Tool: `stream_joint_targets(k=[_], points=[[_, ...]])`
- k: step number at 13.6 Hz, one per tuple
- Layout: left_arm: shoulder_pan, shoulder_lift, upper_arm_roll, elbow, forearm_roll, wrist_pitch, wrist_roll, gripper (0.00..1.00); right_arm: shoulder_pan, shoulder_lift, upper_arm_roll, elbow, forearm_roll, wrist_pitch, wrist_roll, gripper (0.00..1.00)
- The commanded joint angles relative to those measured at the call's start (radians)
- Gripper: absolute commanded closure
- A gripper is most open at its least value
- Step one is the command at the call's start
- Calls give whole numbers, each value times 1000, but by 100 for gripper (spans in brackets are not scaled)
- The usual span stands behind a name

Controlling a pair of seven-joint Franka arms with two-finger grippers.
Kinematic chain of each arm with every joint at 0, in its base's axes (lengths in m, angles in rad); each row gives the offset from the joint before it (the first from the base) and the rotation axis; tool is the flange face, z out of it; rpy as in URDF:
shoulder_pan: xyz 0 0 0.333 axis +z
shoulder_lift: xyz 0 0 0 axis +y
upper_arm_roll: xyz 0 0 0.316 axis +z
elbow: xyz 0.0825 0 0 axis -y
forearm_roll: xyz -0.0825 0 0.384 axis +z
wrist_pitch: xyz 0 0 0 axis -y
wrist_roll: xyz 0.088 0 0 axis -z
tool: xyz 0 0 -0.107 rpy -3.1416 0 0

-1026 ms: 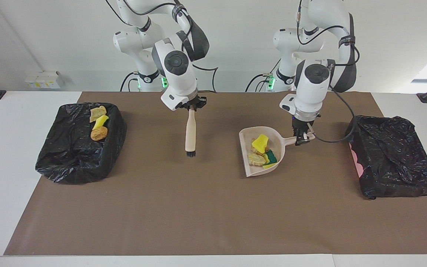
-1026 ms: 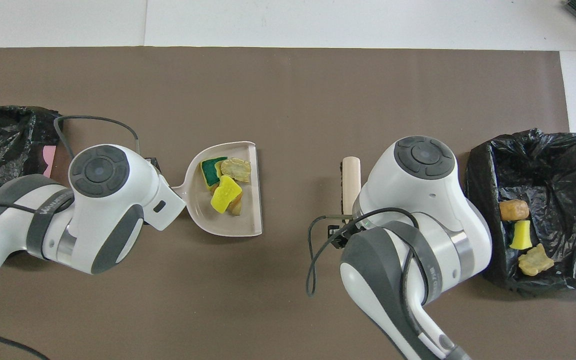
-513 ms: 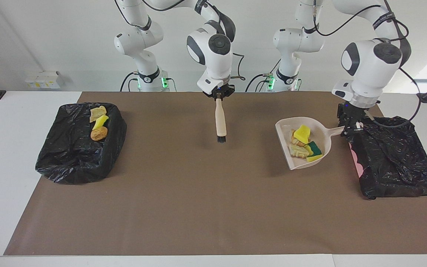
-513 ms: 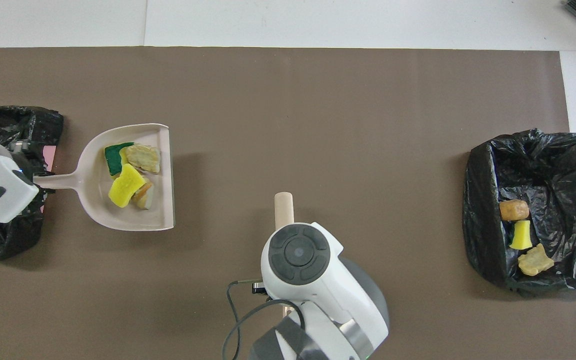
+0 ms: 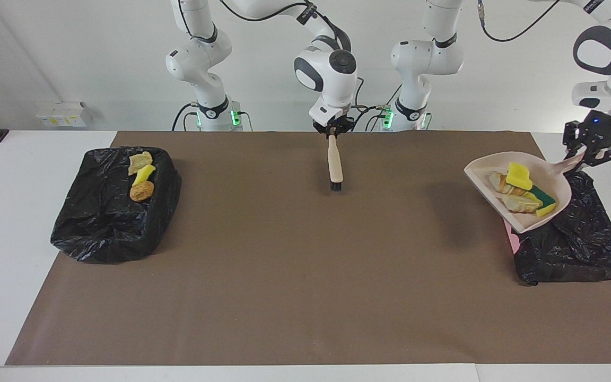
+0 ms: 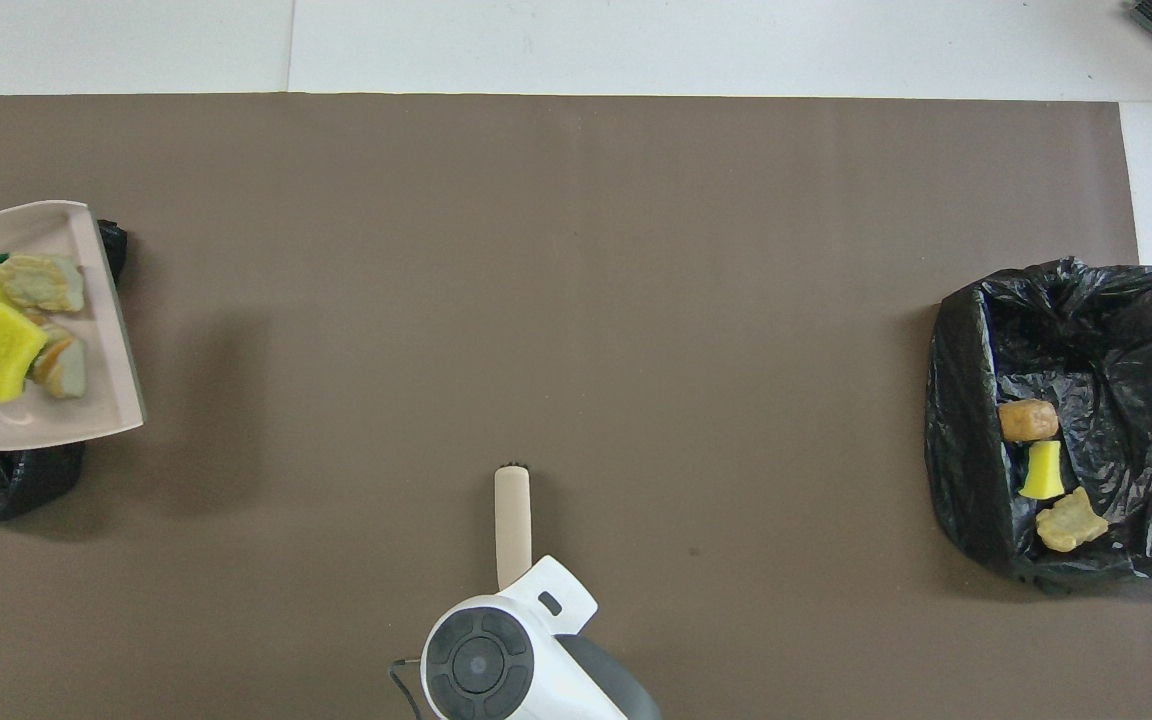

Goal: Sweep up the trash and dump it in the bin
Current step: 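Tip the dustpan over the bin nearest the left arm with the left gripper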

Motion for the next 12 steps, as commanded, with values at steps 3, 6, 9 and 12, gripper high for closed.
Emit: stream_joint_targets(k=[3,6,9,12], points=[[4,98,95,134,27,-4,101,100,-2,26,-2,9,9,17,18,0],[38,143,95,179,136,62,102,100,-53,25,-5,90,7,-58,17,0],[40,194,95,191,265,168,101,100,-137,11,-11,167,4,-140,7,0],[87,250,99,180,371,257,92,100,-243,3,-14,270,-11,-305,-66,0]])
